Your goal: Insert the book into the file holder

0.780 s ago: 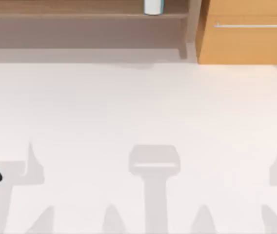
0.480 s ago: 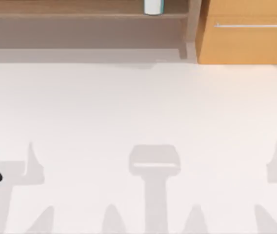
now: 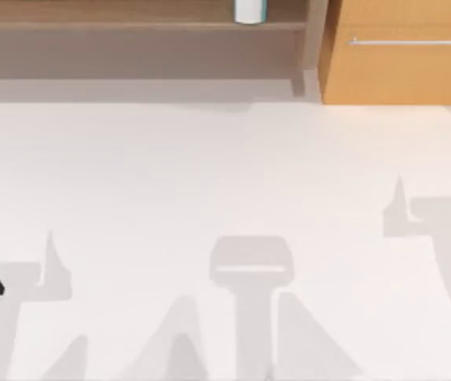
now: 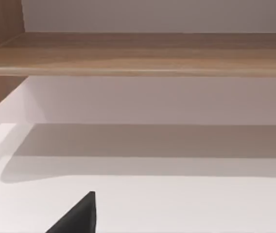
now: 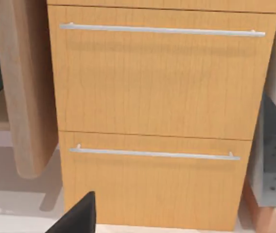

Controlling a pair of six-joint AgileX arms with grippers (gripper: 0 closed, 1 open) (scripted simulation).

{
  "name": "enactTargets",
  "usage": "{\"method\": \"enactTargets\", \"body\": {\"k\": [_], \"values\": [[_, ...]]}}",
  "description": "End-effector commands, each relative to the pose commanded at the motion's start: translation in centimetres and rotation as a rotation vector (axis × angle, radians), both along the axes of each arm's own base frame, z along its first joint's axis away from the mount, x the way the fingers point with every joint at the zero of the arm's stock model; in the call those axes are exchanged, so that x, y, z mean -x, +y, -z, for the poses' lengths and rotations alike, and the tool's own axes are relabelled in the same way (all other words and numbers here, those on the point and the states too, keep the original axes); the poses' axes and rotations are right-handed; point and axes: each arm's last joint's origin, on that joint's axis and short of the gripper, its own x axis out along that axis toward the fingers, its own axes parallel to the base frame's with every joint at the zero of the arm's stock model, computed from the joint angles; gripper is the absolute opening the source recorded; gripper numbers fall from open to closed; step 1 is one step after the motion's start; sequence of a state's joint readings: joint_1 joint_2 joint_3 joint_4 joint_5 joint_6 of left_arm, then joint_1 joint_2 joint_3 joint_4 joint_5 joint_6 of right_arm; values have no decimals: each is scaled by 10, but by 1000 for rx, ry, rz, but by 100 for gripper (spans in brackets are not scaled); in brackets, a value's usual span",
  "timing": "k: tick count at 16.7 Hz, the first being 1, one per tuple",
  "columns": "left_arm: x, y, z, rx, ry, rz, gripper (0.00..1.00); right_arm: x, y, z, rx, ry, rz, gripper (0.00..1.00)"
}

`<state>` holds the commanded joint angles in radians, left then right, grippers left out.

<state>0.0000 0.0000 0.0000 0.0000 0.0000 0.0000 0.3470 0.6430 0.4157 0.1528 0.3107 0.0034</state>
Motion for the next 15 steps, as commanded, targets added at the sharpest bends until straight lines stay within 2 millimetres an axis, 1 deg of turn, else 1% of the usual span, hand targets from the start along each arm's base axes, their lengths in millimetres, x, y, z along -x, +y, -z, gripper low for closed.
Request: {"method": "enactTargets", "body": {"k": [1,3,6,8,10,12,15], "values": [[0,0,0,0,0,0,100,-15,13,-8,13,20,-4,100],[0,0,0,0,0,0,100,-50,45,-18,43,57,-12,100],[0,0,0,0,0,0,100,-98,103,-26,66,58,-21,100],[0,0,0,0,0,0,100,-125,141,-27,60,35,-25,100],[0,0,0,0,0,0,100,-151,178,-18,56,19,-27,100],[0,0,0,0,0,0,100,-174,209,-5,46,2,-25,100],[0,0,0,0,0,0,100,-206,241,16,26,-25,-15,100]]}}
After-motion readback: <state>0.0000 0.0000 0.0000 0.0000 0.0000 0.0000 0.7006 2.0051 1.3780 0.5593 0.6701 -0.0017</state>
